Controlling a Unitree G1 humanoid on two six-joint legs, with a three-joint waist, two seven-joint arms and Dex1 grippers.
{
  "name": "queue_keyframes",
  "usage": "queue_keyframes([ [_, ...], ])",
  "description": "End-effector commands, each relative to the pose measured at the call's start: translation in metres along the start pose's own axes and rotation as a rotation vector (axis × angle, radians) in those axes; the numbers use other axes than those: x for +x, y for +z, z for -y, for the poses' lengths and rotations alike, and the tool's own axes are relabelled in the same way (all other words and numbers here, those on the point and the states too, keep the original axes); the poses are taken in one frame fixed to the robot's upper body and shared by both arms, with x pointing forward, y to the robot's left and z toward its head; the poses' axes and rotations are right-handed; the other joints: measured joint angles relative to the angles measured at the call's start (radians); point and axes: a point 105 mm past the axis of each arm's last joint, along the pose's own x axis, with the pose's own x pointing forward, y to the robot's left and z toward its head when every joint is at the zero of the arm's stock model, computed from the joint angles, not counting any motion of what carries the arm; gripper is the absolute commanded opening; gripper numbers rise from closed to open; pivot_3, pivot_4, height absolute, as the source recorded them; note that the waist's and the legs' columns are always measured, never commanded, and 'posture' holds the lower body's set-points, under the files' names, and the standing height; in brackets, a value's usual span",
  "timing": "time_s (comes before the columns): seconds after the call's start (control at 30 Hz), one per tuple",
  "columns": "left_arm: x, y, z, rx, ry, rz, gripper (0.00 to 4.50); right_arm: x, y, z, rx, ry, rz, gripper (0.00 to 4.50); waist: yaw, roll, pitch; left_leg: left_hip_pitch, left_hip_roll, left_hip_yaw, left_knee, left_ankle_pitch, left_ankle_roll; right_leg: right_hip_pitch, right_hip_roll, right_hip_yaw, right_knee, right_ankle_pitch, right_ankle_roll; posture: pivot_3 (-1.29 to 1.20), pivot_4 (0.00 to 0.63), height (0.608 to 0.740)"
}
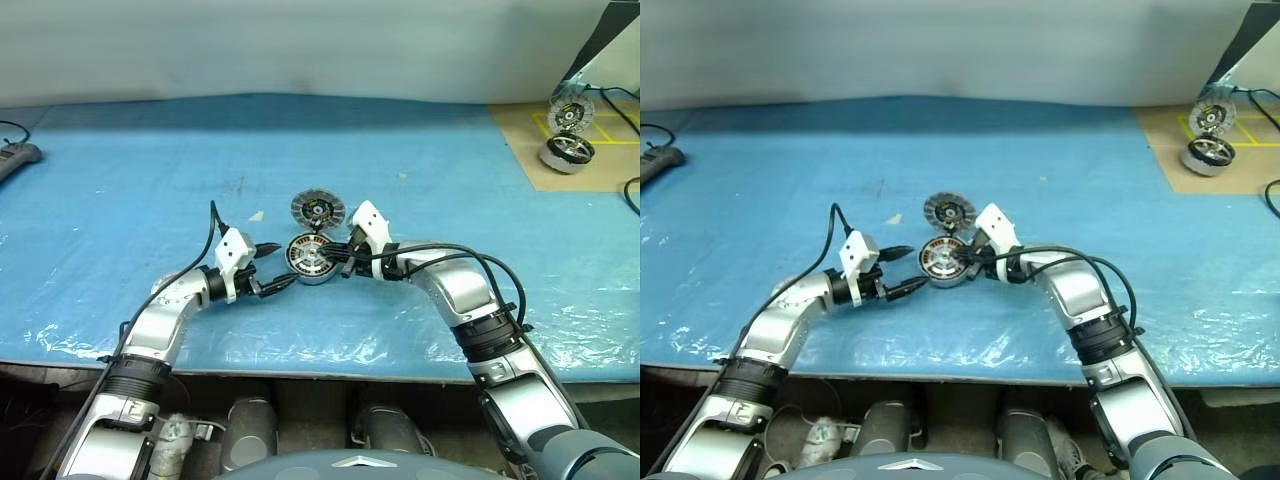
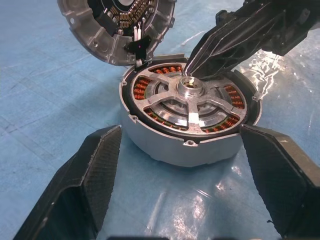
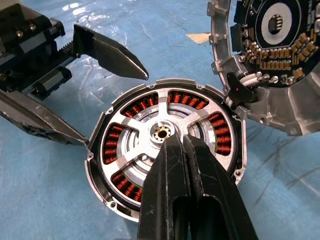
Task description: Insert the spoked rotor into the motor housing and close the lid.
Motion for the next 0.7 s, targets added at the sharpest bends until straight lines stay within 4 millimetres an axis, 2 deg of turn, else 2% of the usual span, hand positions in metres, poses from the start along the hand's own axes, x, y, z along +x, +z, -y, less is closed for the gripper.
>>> queue_keyframes([
  [0.03, 0.001, 0.006, -0.003, 0.033, -0.005, 0.015, 4.03, 0.001, -0.004, 0.003, -0.043, -0.015, -0.023, 0.05, -0.001, 0.0, 0.0, 0.0, 0.0, 0.0, 0.0, 0.0, 0.0, 0.0, 0.0, 0.0, 0.0, 0.0, 0.0, 0.0, 0.15, 0.74],
  [0.13, 0.0, 0.008, -0.005, 0.036, -0.003, 0.018, 4.03, -0.001, 0.009, 0.003, 0.003, -0.008, 0.06, 0.05, 0.0, 0.0, 0.0, 0.0, 0.0, 0.0, 0.0, 0.0, 0.0, 0.0, 0.0, 0.0, 0.0, 0.0, 0.0, 0.0, 0.15, 0.74],
  [0.3, -0.005, 0.01, -0.005, 0.037, -0.004, 0.024, 4.03, -0.01, 0.045, -0.005, 0.104, 0.068, 0.258, 0.05, 0.0, 0.0, 0.0, -0.002, 0.0, 0.0, 0.0, 0.0, 0.001, -0.001, 0.0, 0.0, 0.0, 0.0, 0.0, 0.0, 0.15, 0.74],
  [0.47, -0.006, 0.012, -0.004, 0.039, -0.004, 0.027, 4.03, -0.002, 0.039, -0.014, 0.137, 0.128, 0.206, 0.05, -0.001, 0.0, 0.0, -0.002, 0.0, 0.0, 0.0, 0.0, 0.001, -0.002, 0.0, 0.0, 0.0, 0.0, 0.0, 0.0, 0.15, 0.74],
  [0.6, -0.007, 0.015, -0.005, 0.044, 0.005, 0.038, 4.03, 0.01, 0.009, -0.007, 0.102, 0.069, 0.069, 0.05, 0.0, 0.0, 0.0, -0.002, 0.0, 0.0, 0.0, 0.0, 0.0, -0.002, 0.0, 0.0, 0.0, 0.0, 0.0, 0.0, 0.15, 0.74],
  [0.7, -0.01, 0.02, -0.004, 0.065, 0.001, 0.05, 4.03, 0.006, 0.015, -0.006, 0.114, 0.063, 0.121, 0.05, -0.001, 0.0, 0.0, -0.002, 0.0, 0.0, 0.0, 0.0, 0.0, -0.002, 0.0, 0.0, 0.0, 0.0, 0.0, 0.0, 0.15, 0.74],
])
